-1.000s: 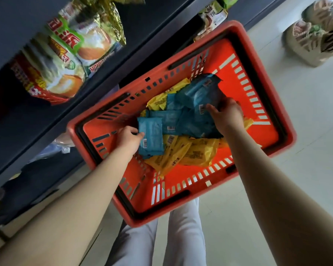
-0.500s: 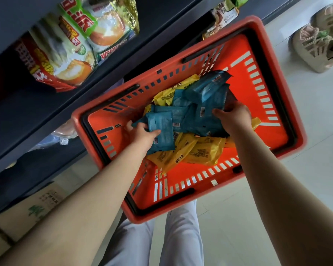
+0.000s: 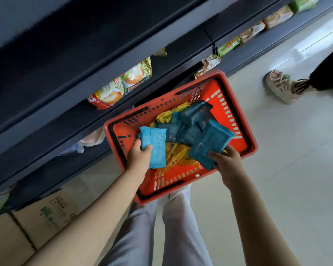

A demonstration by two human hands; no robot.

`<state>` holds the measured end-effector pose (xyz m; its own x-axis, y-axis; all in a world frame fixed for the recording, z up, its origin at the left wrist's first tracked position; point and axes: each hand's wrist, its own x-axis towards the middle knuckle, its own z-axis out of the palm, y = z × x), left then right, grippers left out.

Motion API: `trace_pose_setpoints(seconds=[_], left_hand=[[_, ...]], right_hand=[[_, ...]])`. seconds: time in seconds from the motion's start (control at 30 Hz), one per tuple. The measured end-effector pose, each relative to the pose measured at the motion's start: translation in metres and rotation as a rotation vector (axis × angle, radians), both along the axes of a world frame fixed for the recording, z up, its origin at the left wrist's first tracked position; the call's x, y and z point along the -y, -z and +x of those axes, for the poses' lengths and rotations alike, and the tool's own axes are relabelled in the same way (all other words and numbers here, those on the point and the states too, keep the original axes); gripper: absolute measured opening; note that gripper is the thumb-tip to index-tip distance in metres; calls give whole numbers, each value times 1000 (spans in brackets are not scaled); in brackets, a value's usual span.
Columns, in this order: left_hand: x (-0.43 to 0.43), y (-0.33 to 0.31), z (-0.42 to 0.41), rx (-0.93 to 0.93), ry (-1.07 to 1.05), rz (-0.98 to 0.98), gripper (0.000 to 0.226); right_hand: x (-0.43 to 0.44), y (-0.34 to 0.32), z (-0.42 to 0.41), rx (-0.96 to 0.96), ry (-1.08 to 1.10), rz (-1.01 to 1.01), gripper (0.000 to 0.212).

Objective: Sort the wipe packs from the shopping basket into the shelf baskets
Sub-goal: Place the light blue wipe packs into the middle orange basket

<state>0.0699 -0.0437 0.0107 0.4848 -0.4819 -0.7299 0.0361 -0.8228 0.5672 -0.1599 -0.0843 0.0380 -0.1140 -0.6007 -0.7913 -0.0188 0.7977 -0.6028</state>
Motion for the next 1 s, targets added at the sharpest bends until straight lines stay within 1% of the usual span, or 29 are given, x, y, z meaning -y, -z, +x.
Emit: trace_pose_setpoints(seconds=[0.03,0.1,0.17,0.23,0.27,0.3,0.33,0.37,0.4,0.43,0.47,0.53,0.6,0.63,0.7,0.77,0.87,0.93,1.0], left_hand=[[-7,-25,0,-17,-20,-12,11],[-22,-75,1,-75,-79,-19,13],[-36,-125,2,-148,-170,-30,12],[-49,-170,2,-216,-270,-54,4],[-55,-188,4,-256,-310,-68,8],[-61,-202,5,-292,-344,-79,26],[-67,-212,7,-327,-373,-107,49],[-72,-221,10,-366,-399,-140,68],[-77,-233,13,-401,-418,-189,78],[-81,-249,16,-429,-447,-247,80],[-84,-271,19,-448,-460,-315,77],[-93,-305,26,-468,-448,-446,69],[-102,-335,36,-477,-435,-554,52],[-107,-348,43,-476,-425,-596,44],[-119,-369,60,-493,-412,-637,41],[-133,-382,83,-556,-452,-655,44],[-158,-394,124,-714,-578,-661,41],[-178,-402,152,-863,-632,-691,46],[-198,-412,179,-956,-633,-739,51]], right_hand=[[-6,-20,1,7,-4,-24,38],[-17,-62,4,44,-14,-64,44],[-22,-106,11,102,-46,-96,48],[-23,-145,23,176,-108,-146,50],[-22,-162,31,210,-141,-175,50],[-20,-181,38,243,-176,-205,48],[-17,-197,46,281,-211,-239,42],[-16,-216,55,315,-253,-265,36],[-15,-235,64,340,-297,-293,38],[-14,-253,73,348,-338,-316,47],[-14,-270,83,344,-375,-343,55],[-18,-301,104,301,-433,-391,62],[-26,-325,124,280,-484,-436,69],[-31,-335,134,281,-516,-448,72],[-43,-348,153,330,-569,-431,76],[-57,-357,172,470,-554,-384,66],[-78,-366,204,752,-381,-259,49],[-95,-374,227,893,-312,-201,47],[-112,-382,250,970,-313,-187,52]])
